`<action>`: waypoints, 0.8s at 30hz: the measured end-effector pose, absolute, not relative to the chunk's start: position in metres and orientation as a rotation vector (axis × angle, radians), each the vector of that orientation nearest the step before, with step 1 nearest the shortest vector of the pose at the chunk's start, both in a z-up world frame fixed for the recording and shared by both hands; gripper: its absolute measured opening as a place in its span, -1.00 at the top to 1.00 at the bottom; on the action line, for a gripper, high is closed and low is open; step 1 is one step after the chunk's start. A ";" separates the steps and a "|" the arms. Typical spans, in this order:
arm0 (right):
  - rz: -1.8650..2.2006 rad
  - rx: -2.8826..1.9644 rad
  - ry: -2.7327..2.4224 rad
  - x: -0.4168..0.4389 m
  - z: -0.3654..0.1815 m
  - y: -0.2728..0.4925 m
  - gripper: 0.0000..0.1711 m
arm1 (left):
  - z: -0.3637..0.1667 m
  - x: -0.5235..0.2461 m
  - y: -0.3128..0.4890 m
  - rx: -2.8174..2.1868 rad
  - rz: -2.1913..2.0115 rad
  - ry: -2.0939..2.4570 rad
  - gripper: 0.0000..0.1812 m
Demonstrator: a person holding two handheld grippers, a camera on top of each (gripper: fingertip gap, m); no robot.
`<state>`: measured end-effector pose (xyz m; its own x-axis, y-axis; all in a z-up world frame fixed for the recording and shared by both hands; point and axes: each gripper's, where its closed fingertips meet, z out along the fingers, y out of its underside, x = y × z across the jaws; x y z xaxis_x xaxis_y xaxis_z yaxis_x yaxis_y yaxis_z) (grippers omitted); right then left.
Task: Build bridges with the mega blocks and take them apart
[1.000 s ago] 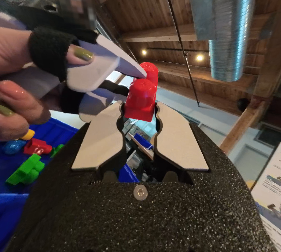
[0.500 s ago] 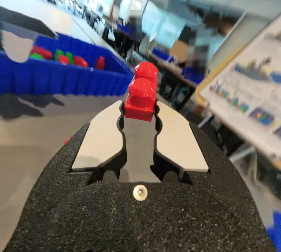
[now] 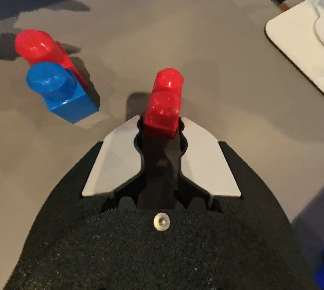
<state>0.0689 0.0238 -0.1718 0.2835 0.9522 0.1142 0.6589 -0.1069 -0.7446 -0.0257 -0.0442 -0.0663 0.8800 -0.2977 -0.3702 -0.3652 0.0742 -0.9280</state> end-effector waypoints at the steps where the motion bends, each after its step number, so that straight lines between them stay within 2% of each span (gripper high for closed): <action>1: 0.539 -1.843 -1.447 0.070 -0.173 0.024 0.46 | -0.074 -0.018 -0.047 -1.531 0.002 0.610 0.40; 3: 0.548 -1.829 -1.431 0.072 -0.171 0.027 0.26 | -0.089 -0.004 -0.056 -1.569 -0.108 0.746 0.39; 6: 0.601 -1.801 -1.408 0.071 -0.165 0.025 0.23 | -0.091 -0.007 -0.060 -1.581 -0.109 0.769 0.33; 10: 0.608 -1.809 -1.371 0.063 -0.167 0.025 0.34 | -0.087 -0.013 -0.062 -1.560 -0.165 0.716 0.31; 11: 0.565 -1.818 -1.384 0.064 -0.170 0.026 0.54 | -0.087 -0.013 -0.063 -1.561 -0.174 0.723 0.30; 12: 0.534 -1.812 -1.392 0.064 -0.171 0.028 0.60 | -0.090 -0.013 -0.063 -1.574 -0.172 0.740 0.30; 15: 0.499 -1.739 -1.407 0.065 -0.157 0.029 0.61 | -0.109 -0.010 -0.067 -1.678 -0.218 0.842 0.36; 18: 0.676 -1.527 -1.493 0.057 -0.127 0.003 0.61 | -0.125 -0.010 -0.073 -1.774 -0.273 0.920 0.39; 24: 0.917 -1.306 -1.824 0.041 -0.110 -0.052 0.61 | -0.146 -0.006 -0.076 -1.863 -0.382 0.998 0.27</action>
